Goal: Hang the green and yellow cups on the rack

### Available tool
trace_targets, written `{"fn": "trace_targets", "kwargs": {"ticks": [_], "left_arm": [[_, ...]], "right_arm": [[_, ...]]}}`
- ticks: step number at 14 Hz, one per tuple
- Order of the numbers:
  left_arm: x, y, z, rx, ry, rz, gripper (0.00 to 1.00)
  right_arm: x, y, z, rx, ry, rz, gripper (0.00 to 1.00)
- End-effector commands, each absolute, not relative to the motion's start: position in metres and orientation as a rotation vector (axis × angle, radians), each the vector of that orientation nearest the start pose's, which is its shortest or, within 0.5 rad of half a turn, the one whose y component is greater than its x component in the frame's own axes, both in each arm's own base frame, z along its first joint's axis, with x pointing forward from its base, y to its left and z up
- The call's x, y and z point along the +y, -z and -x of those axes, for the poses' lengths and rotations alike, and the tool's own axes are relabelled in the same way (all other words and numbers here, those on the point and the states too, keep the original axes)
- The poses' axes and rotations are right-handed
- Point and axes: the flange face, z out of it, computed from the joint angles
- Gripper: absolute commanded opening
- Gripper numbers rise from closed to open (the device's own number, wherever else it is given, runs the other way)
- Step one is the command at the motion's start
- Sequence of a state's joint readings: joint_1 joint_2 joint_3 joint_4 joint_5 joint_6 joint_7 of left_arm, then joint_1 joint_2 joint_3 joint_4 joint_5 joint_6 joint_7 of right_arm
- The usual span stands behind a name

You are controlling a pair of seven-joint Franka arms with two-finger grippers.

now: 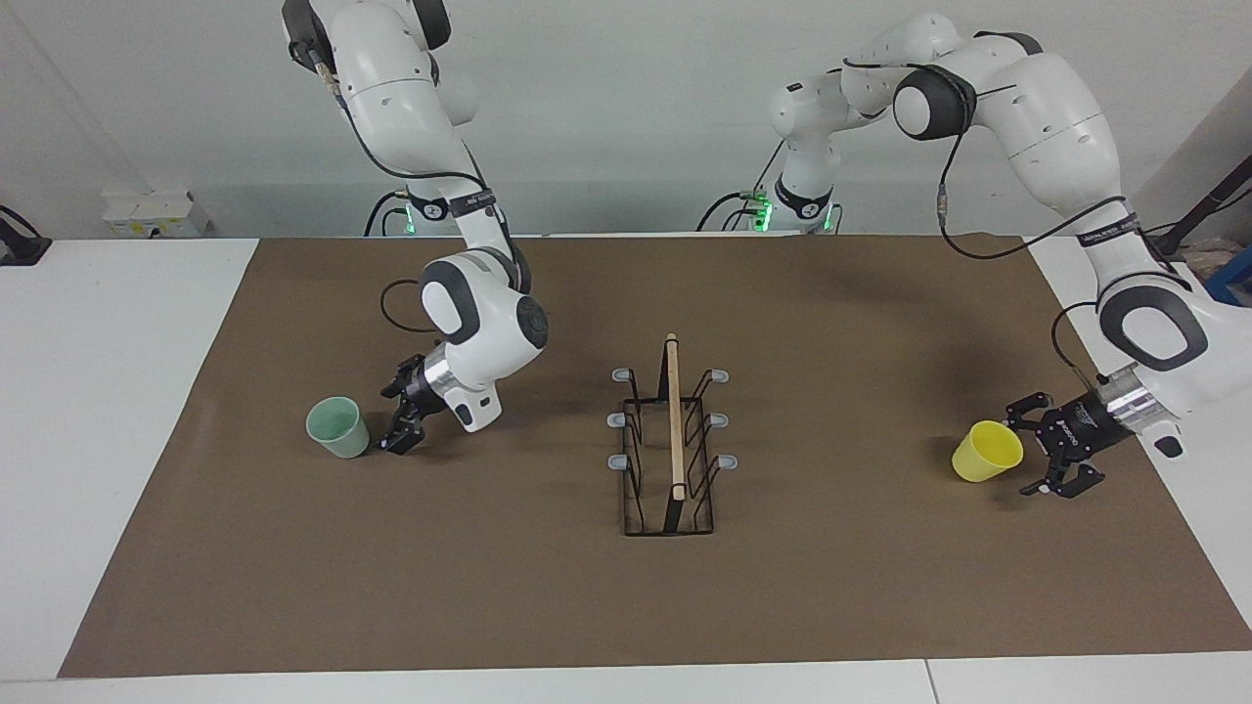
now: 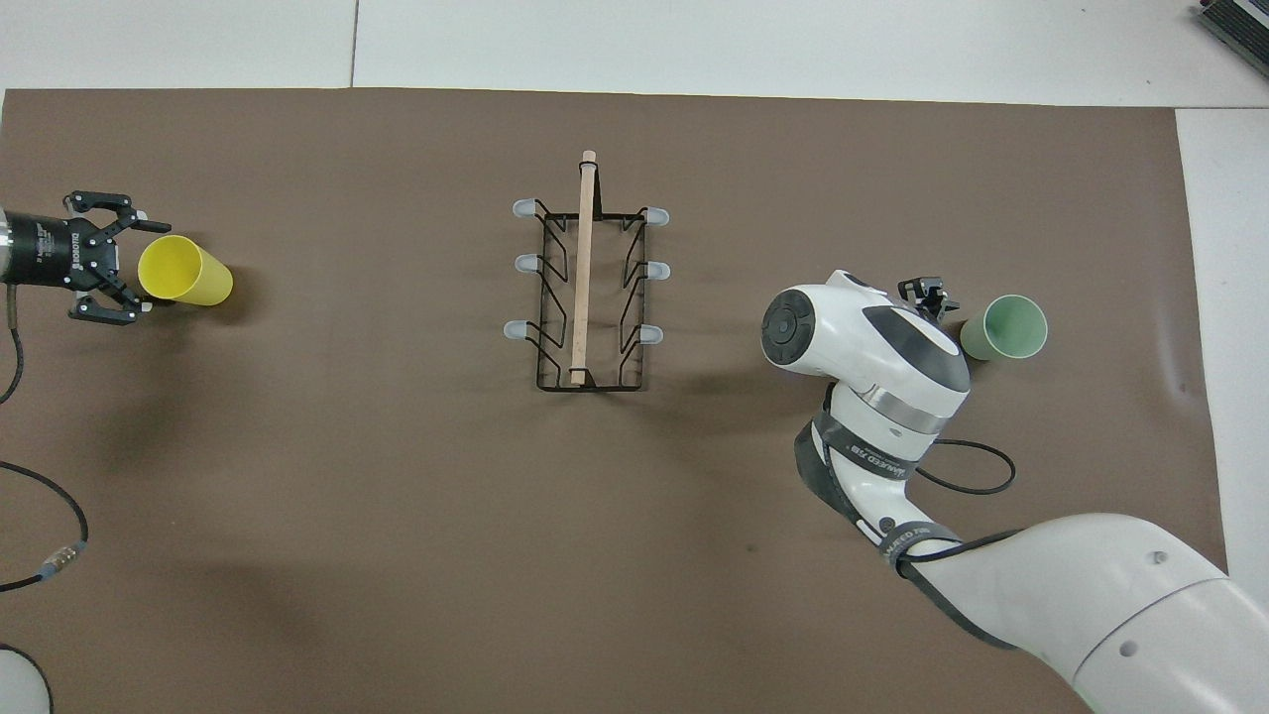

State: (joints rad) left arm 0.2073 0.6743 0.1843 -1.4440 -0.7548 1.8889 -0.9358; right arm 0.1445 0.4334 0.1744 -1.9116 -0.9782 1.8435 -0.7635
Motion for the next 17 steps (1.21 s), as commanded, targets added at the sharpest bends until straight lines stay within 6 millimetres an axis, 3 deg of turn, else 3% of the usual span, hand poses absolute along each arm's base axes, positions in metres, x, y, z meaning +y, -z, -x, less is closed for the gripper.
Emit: {"fn": "trace_targets", "kwargs": {"ticks": [1,8,15,16,17], "left_arm": [[0.198,-0.288,-0.646,1.934,0.493,-1.626,1.0],[0.186,-0.26,-0.612,1.977,0.548,-1.265,1.0],[0.177,-0.262,-0.617,1.962,0.517,-1.257,1.0],[0.171,-0.263,-0.62,1.94,0.5,-1.292,0.73],[0.168,-0.265,-0.621,1.928,0.489,-1.308,0.6]], "right_arm": [[0.108,-0.262,-0.575,1.715,0.768,-1.603,1.0],[0.097,-0.252,-0.57,1.747,0.761,-1.496,1.0],[0.087,-0.252,-0.57,1.758,0.771,-1.434,1.0],[0.086,-0.251,-0.569,1.758,0.774,-1.432,1.0],[0.085,-0.25,-0.568,1.758,0.778,-1.431,1.0]]}}
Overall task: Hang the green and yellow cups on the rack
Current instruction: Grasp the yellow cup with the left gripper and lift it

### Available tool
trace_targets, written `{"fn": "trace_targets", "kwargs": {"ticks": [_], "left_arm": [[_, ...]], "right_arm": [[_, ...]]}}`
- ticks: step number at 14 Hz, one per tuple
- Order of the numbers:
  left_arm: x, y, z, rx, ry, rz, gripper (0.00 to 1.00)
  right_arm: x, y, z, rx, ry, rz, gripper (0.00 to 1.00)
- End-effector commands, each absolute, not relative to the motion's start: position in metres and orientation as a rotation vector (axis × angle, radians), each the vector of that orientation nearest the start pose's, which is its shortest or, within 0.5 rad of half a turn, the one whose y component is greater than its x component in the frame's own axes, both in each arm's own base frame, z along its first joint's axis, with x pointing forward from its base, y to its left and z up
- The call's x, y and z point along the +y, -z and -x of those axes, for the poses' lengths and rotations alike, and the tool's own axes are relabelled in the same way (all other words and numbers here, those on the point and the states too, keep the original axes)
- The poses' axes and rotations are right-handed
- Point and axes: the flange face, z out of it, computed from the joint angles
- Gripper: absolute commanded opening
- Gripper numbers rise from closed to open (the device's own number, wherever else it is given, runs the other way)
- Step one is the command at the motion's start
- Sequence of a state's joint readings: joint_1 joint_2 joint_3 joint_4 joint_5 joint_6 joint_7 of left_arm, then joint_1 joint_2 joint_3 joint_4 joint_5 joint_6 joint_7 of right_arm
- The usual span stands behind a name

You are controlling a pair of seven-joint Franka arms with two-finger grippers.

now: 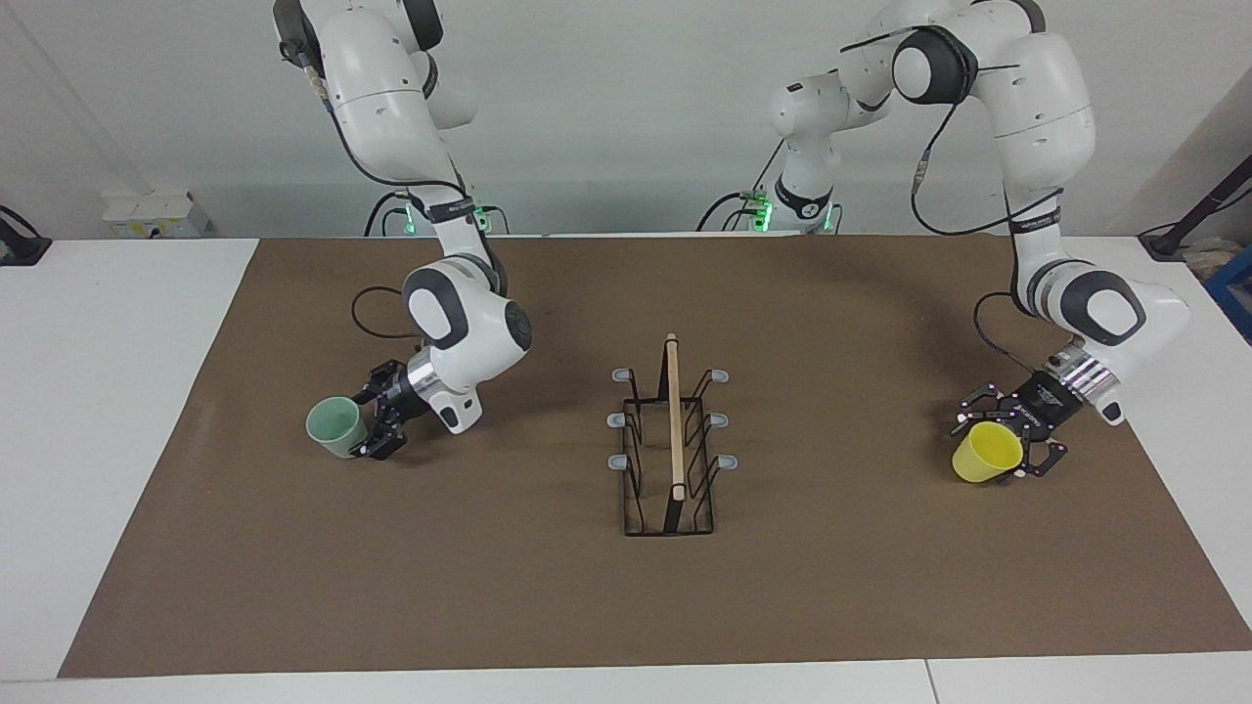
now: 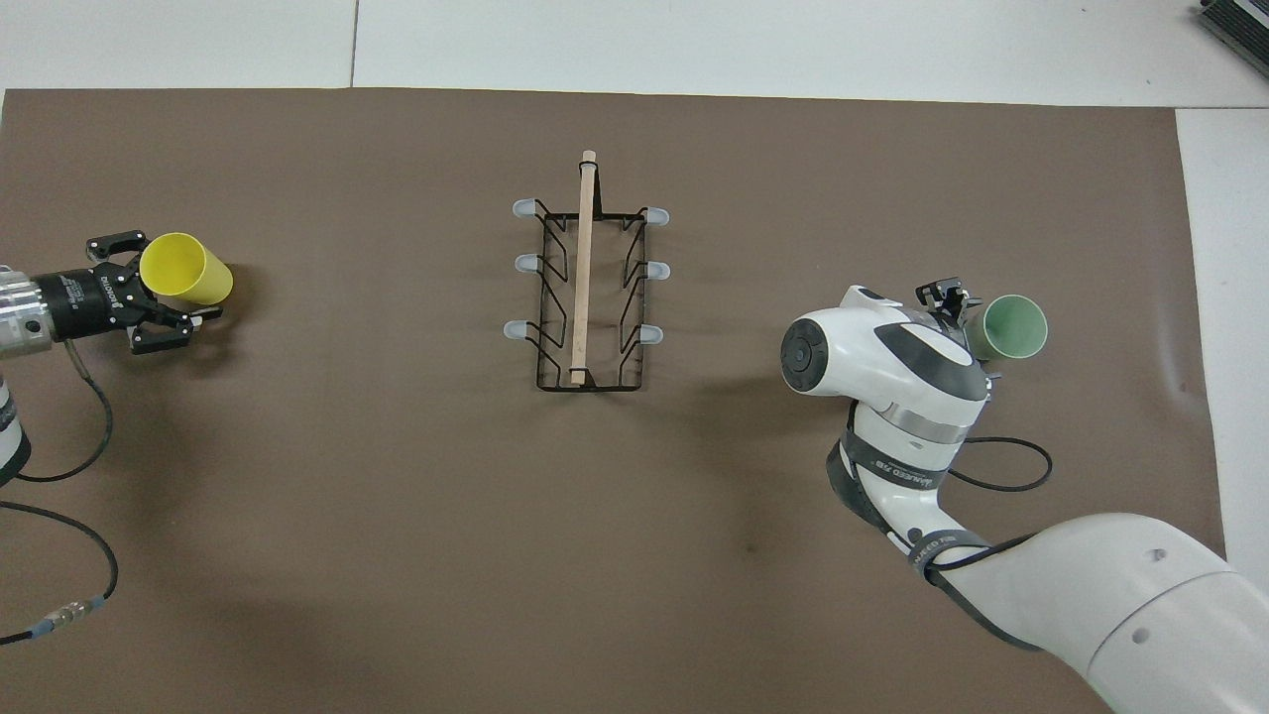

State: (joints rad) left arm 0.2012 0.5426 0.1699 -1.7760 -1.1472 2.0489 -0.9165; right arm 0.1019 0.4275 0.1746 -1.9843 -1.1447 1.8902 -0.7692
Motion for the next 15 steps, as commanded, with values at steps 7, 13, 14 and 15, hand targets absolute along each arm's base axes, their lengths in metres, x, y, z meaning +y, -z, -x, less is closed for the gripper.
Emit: {"fn": "trace_targets", "kwargs": {"ticks": [7,13,14,15], "left_arm": [[0.109,-0.325,-0.65,1.852,0.316,-1.432,0.0],[0.049,-0.42,-0.645,1.714,0.197,-1.731,0.0],[0.04,-0.434,-0.643,1.717,0.179,-1.766,0.0],[0.024,-0.449,-0.64,1.706,0.145,-1.84,0.0]], "right_arm": [[0.083,-0.256,-0.562,1.722,0.854,-1.404,1.0],[0.071,-0.256,-0.57,1.709,0.809,-1.386,1.0],[0.068,-0.254,-0.57,1.683,0.781,-1.421,1.0],[0.065,-0.254,-0.571,1.643,0.755,-1.459,1.0]]}}
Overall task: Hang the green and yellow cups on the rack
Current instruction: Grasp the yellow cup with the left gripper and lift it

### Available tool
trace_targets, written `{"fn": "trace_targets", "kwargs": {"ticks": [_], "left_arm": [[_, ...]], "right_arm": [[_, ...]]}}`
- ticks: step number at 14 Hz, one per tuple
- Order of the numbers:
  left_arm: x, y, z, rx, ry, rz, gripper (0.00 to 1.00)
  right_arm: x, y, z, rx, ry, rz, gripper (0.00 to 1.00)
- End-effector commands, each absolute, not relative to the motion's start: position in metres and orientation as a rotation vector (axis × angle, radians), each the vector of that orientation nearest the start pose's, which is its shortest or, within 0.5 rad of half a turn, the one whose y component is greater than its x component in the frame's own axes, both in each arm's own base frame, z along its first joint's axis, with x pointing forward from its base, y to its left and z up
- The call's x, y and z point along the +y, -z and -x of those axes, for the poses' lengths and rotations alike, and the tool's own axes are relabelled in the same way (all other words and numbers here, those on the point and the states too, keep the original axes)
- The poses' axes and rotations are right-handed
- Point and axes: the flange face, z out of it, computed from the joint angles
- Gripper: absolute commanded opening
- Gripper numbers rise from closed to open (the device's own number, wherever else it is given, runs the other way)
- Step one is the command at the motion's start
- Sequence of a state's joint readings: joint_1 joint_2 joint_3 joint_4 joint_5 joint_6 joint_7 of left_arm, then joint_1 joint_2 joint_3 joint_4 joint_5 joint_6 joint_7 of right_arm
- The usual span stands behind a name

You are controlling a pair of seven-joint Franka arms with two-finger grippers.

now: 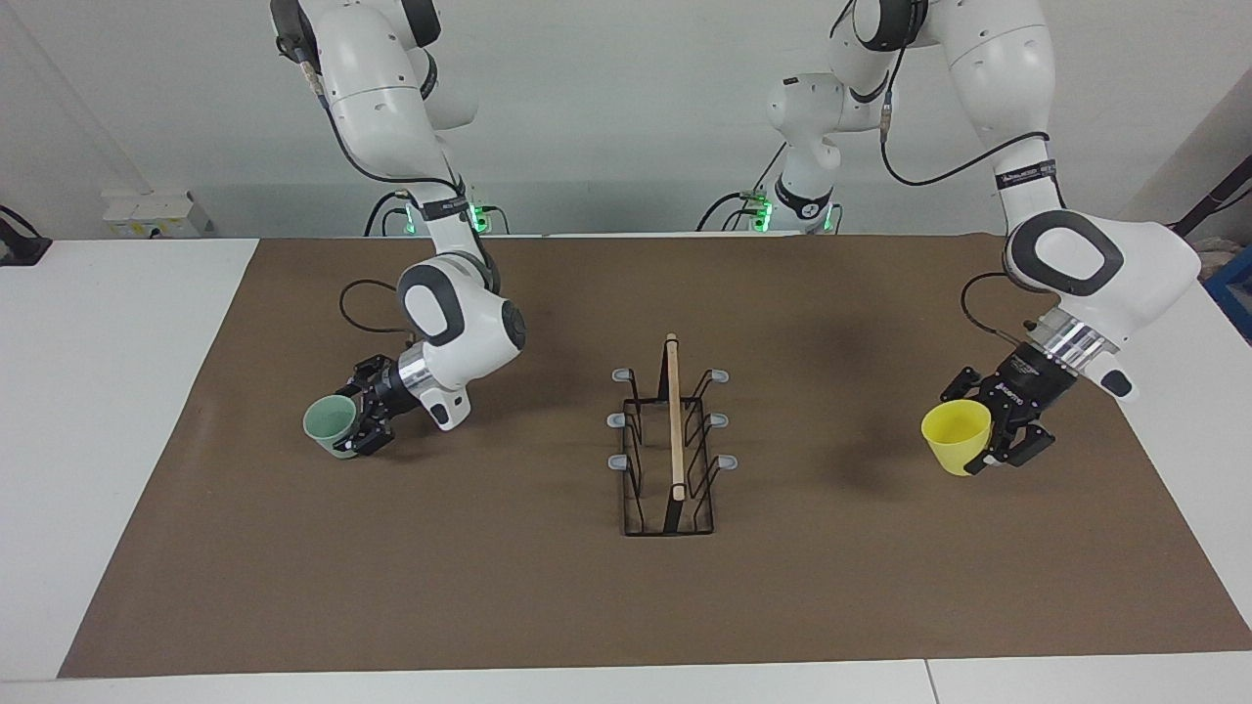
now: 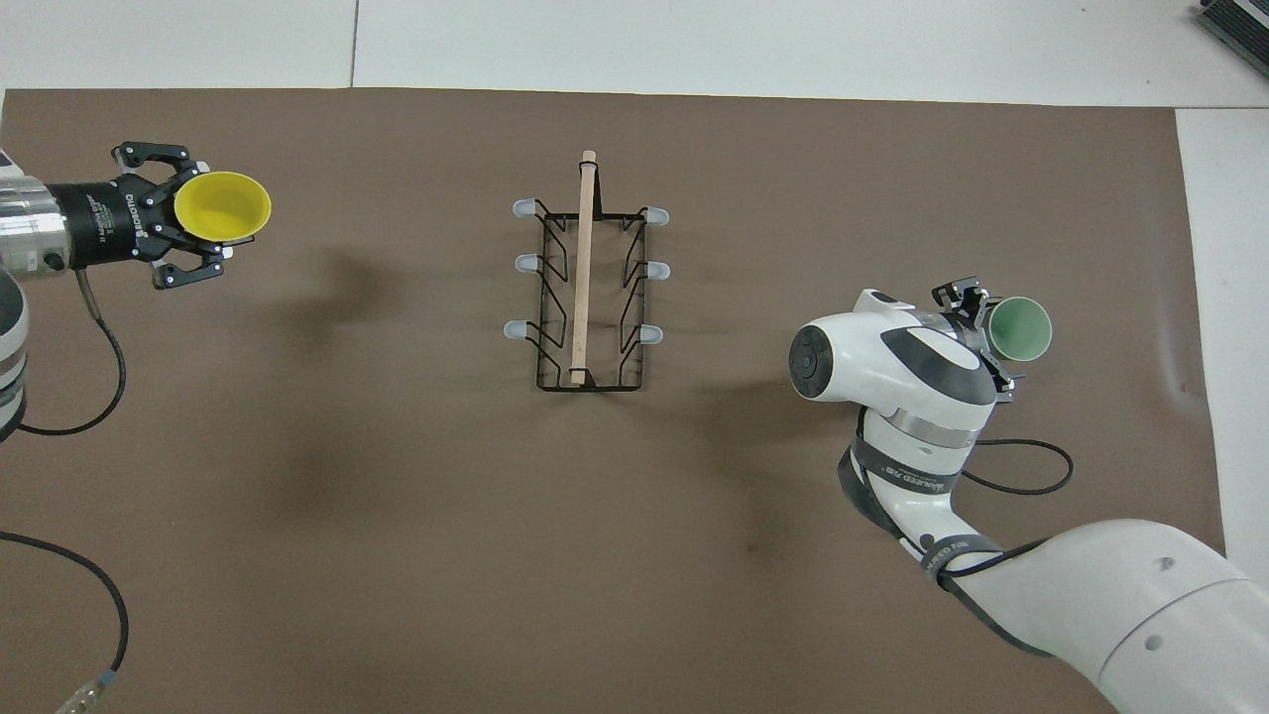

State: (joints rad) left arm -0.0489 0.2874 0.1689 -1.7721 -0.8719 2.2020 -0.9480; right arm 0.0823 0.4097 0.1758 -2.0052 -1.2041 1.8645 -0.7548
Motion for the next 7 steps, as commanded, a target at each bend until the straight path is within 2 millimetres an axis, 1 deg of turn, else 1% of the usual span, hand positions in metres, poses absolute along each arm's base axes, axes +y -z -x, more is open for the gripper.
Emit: {"fn": "trace_targets", "kwargs": {"ticks": [1,2,4,7], "left_arm": [[0.012,-0.461,-0.637,1.71,0.111,-1.906,0.0],[0.001,-0.473,-0.633,1.712,0.081,-1.953,0.0],[-0.027,-0.489,-0.628,1.674,0.031,-2.042,0.0],[-0.055,-0.508,-0.62,1.658,-0.062,-2.157,0.0]], "right_arm": [[0.062,-0.254,-0.571,1.61,0.736,-1.489,1.0],[0.061,-0.254,-0.573,1.595,0.72,-1.497,1.0],[0.062,-0.255,-0.574,1.555,0.678,-1.533,1.0],[0.066,-0.255,-0.574,1.533,0.653,-1.548,1.0]]}}
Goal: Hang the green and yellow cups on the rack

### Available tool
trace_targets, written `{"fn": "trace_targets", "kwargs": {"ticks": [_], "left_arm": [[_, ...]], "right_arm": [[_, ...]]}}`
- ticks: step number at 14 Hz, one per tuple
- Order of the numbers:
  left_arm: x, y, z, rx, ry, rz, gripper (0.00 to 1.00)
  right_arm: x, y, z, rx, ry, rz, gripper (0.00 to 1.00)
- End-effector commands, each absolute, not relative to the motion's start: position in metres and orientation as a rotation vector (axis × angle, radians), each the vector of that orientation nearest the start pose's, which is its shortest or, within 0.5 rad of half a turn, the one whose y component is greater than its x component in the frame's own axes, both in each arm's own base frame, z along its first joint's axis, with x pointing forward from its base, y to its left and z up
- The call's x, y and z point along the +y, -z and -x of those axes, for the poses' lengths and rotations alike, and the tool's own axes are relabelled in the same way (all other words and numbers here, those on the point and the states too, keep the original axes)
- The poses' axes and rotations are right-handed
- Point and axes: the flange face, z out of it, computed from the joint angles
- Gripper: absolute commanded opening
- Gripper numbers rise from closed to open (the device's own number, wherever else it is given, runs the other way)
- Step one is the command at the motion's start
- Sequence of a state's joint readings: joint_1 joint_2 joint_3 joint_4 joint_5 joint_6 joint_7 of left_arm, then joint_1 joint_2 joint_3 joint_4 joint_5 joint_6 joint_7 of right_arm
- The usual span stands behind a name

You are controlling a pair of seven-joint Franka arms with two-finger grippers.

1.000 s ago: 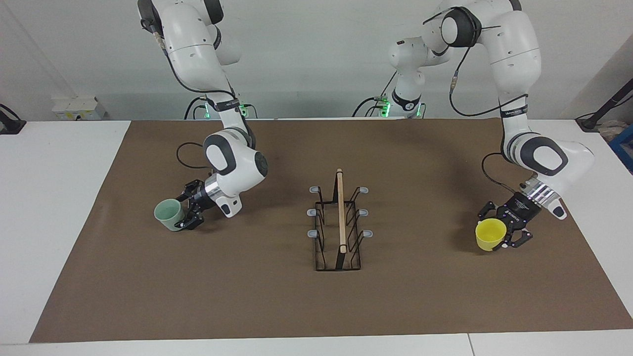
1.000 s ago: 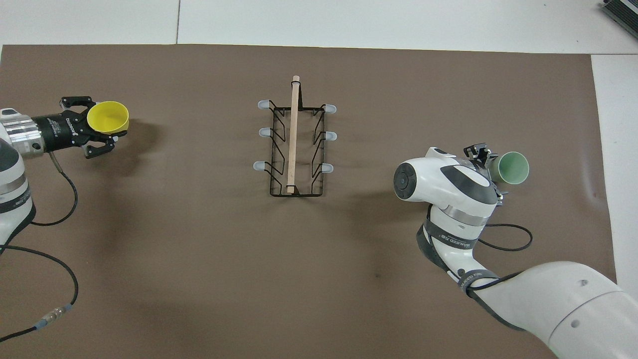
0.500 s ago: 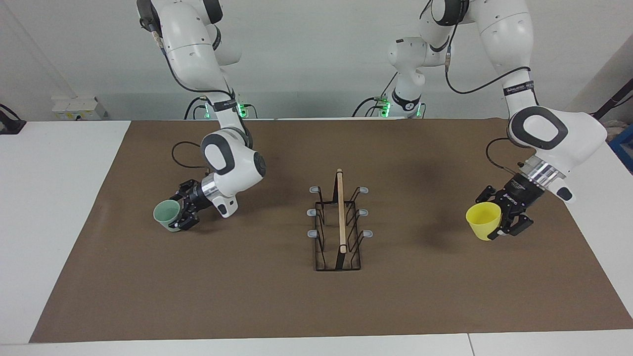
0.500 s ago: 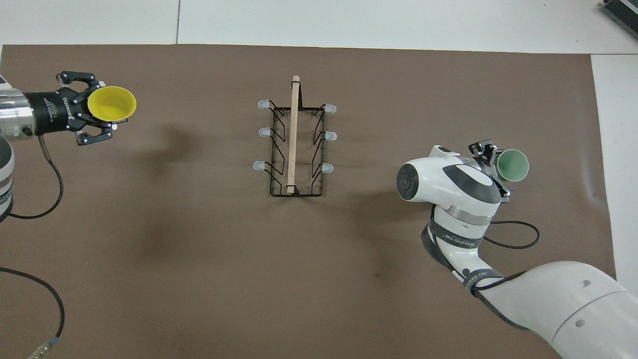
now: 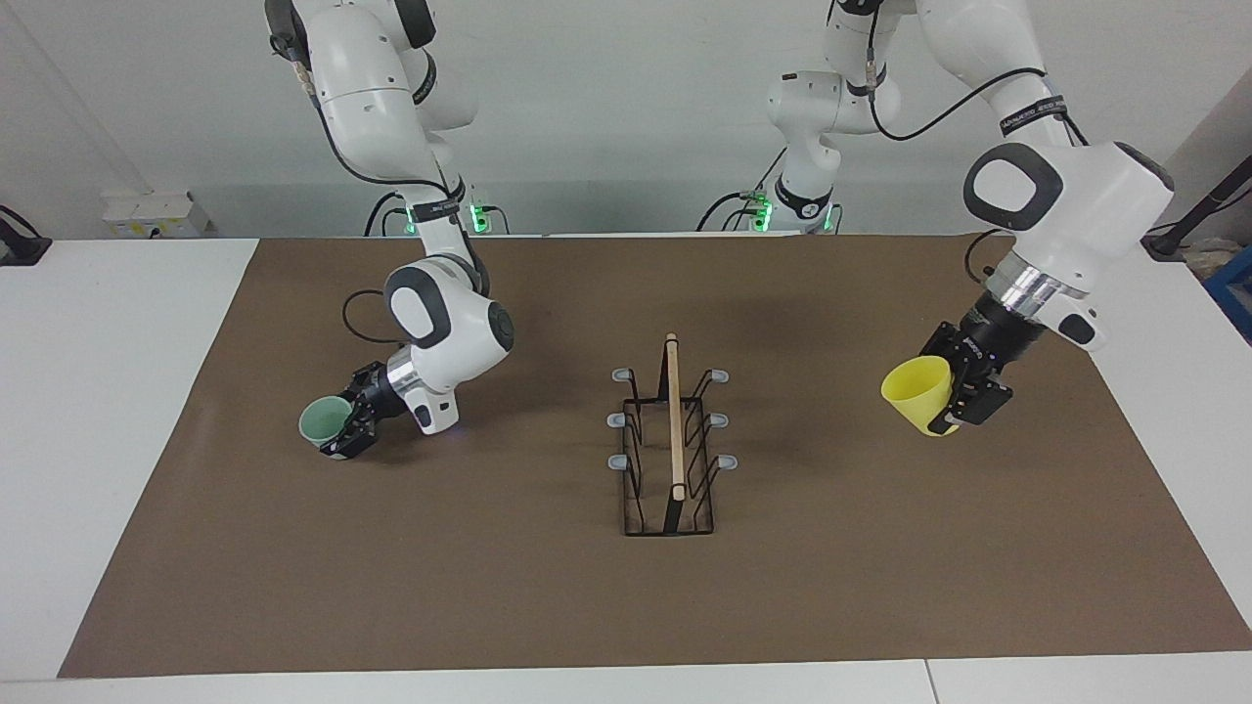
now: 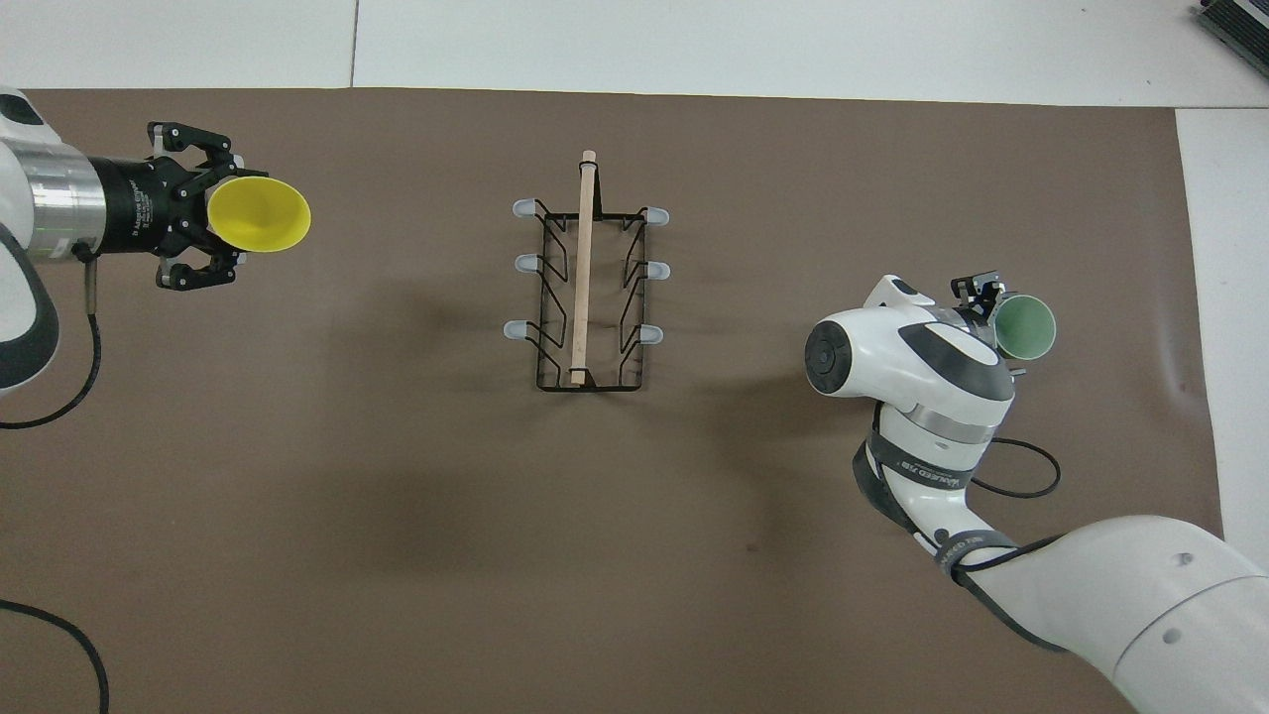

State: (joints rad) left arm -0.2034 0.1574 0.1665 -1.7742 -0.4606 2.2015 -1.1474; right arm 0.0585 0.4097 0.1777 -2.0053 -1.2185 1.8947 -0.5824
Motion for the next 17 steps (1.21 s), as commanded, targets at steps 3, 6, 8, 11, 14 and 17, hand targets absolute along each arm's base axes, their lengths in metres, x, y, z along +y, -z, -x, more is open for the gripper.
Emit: {"fn": "trace_targets", "kwargs": {"ticks": [3,6,8,11,14,17], "left_arm": [[-0.099,-0.528,-0.607,-2.002,0.221,2.837,0.0],[-0.148,-0.532,-0.594,-1.856,0.346,2.826,0.0],[-0.182,-0.531,-0.584,-1.714,0.476,2.81,0.0],[-0.216,-0.532,-0.57,-1.539,0.616,2.803,0.0],[-0.24,-0.527,-0.553,-1.454,0.776,2.744,0.0],[-0.257,-0.514,-0.534,-1.277,0.912,2.711,0.0]], "right_arm": [[0.062,-0.254,-0.574,1.531,0.656,-1.555,1.0],[0.063,-0.253,-0.575,1.536,0.646,-1.556,1.0],[0.056,-0.251,-0.574,1.526,0.652,-1.57,1.0],[0.054,-0.248,-0.573,1.523,0.63,-1.589,1.0],[0.048,-0.246,-0.573,1.525,0.628,-1.602,0.95],[0.046,-0.247,-0.572,1.518,0.645,-1.597,0.38]]}}
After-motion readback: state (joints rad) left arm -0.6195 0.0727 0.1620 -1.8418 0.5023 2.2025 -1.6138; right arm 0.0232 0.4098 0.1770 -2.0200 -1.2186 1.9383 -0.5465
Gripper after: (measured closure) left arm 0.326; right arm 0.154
